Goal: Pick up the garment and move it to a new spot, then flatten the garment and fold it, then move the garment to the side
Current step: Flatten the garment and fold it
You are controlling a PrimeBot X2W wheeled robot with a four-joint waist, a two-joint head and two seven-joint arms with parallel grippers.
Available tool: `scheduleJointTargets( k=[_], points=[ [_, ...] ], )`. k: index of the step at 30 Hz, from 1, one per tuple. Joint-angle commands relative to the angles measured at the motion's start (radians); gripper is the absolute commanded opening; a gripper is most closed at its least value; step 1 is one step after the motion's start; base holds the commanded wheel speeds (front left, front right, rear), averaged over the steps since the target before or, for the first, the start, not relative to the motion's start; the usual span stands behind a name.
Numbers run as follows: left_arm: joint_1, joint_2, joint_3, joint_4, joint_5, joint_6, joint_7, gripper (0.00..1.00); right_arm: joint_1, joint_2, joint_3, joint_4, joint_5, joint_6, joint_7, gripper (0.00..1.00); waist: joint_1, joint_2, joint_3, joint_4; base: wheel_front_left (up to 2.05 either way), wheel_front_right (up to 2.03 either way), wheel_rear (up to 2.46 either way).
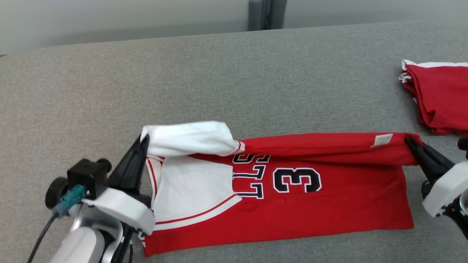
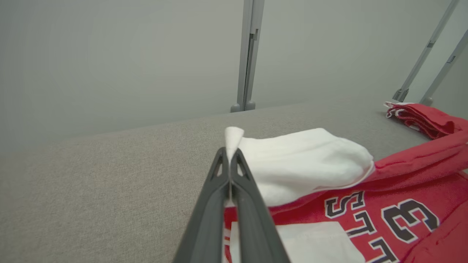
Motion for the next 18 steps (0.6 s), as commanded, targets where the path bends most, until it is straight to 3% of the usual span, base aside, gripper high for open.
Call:
scheduleJointTargets(
  k=[1, 7, 13, 14, 15, 17, 18],
  points=[
    [0.04, -0.005, -0.001, -0.019, -0.013, 0.013, 0.001, 0.0, 0.043, 0.003, -0.023, -0.012, -0.011, 0.0, -0.012, 0.0, 0.0, 0.0, -0.008, 0.004, 0.0, 0.0, 0.0],
    [0.14, -0.026, -0.013, -0.032, -0.038, 0.039, -0.013, 0.0, 0.153, 0.054, -0.113, -0.029, -0.055, 0.0, -0.013, 0.0, 0.0, 0.0, -0.02, 0.003, 0.0, 0.0, 0.0],
    [0.174, -0.047, -0.025, 0.001, -0.052, 0.034, -0.035, 0.0, 0.216, 0.102, -0.193, -0.041, -0.118, 0.0, 0.001, 0.0, 0.0, 0.0, -0.031, 0.005, 0.0, 0.0, 0.0],
    [0.178, -0.049, -0.026, 0.009, -0.054, 0.029, -0.042, 0.0, 0.225, 0.109, -0.206, -0.042, -0.129, 0.0, 0.002, 0.09, 0.0, 0.0, -0.033, 0.006, 0.0, 0.0, 0.0],
    [0.178, -0.049, -0.026, 0.009, -0.054, 0.029, -0.042, 0.0, 0.225, 0.109, -0.206, -0.042, -0.129, 0.0, 0.002, 0.09, 0.0, 0.0, -0.033, 0.006, 0.0, 0.0, 0.0],
    [0.186, -0.052, -0.026, 0.025, -0.062, 0.024, -0.054, 0.0, 0.25, 0.126, -0.233, -0.046, -0.145, 0.0, -0.001, 0.38, 0.0, 0.0, -0.037, 0.008, 0.0, 0.0, 0.0],
    [0.19, -0.053, -0.027, 0.032, -0.066, 0.02, -0.06, 0.0, 0.263, 0.135, -0.247, -0.048, -0.152, 0.0, -0.003, 0.48, 0.0, 0.0, -0.039, 0.009, 0.0, 0.0, 0.0]
  ],
)
